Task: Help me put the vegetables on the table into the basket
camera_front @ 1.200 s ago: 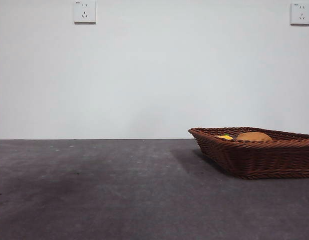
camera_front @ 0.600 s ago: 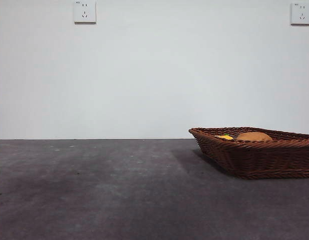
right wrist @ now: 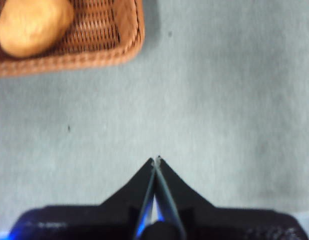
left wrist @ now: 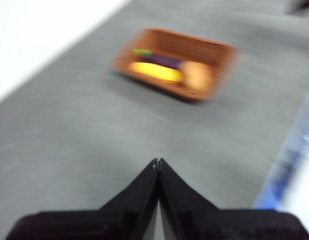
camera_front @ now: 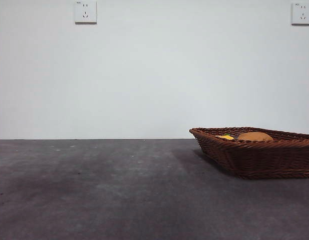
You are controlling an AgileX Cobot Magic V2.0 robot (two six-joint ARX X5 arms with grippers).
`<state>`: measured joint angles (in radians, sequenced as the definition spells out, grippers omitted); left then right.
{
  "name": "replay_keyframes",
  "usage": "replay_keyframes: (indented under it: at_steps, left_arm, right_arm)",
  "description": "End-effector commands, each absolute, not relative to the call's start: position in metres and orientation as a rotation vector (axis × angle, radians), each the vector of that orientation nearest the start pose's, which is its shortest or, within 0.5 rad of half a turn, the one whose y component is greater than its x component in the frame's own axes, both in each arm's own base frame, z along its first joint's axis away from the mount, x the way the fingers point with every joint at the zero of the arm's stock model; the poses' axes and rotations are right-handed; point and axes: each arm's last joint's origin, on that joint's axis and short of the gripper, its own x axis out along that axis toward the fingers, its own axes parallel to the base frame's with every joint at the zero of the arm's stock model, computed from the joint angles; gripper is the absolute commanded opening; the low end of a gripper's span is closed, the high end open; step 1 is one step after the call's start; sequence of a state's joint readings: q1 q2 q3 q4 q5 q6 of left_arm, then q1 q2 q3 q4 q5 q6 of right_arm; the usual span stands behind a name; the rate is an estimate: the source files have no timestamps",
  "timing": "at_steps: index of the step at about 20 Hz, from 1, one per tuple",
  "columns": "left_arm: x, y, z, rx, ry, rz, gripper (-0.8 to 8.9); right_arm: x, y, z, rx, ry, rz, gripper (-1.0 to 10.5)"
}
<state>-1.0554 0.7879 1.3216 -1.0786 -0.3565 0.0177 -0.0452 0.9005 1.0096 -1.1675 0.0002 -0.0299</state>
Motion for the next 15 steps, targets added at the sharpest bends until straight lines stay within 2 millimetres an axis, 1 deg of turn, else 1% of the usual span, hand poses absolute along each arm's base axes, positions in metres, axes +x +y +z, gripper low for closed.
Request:
replay_keyframes:
  at_steps: [1,3,5,6,9,10,12,14,15]
  left_arm:
    - [0.071,-0.069,0.413,0.344,0.394,-0.518,-0.04]
    - [0.086,-0.063,0.401,0.254,0.303,-0.376,-0.04]
    - [0.097,-0.057,0.374,0.265,0.18,-0.268,-0.04]
    - [0.101,-0.053,0.353,0.248,0.131,-0.223,-0.04]
    - [0.107,-0.043,0.288,0.186,0.06,-0.12,-0.04]
    - [0.108,-0.041,0.264,0.166,0.045,-0.102,-0.04]
    - [0.106,-0.036,0.228,0.154,0.051,-0.132,-0.04]
    - [0.104,-0.03,0.203,0.145,0.068,-0.159,-0.04]
    - [0.103,-0.027,0.194,0.136,0.073,-0.156,-0.04]
  right_arm:
    - [0.151,-0.007,0.311,0.006,1.031,-0.032,0.0]
    - [0.164,-0.007,0.311,0.005,0.985,-0.032,0.0]
    - [0.175,-0.008,0.312,0.003,0.928,-0.033,0.0]
    - [0.181,-0.008,0.312,0.003,0.895,-0.034,0.0]
    - [0.195,-0.009,0.316,0.0,0.801,-0.035,0.0]
    - [0.199,-0.009,0.317,-0.001,0.768,-0.036,0.0]
    - [0.204,-0.009,0.32,-0.002,0.719,-0.037,0.0]
    - [0.207,-0.009,0.322,-0.003,0.686,-0.037,0.0]
    - [0.208,-0.009,0.323,-0.003,0.675,-0.038,0.0]
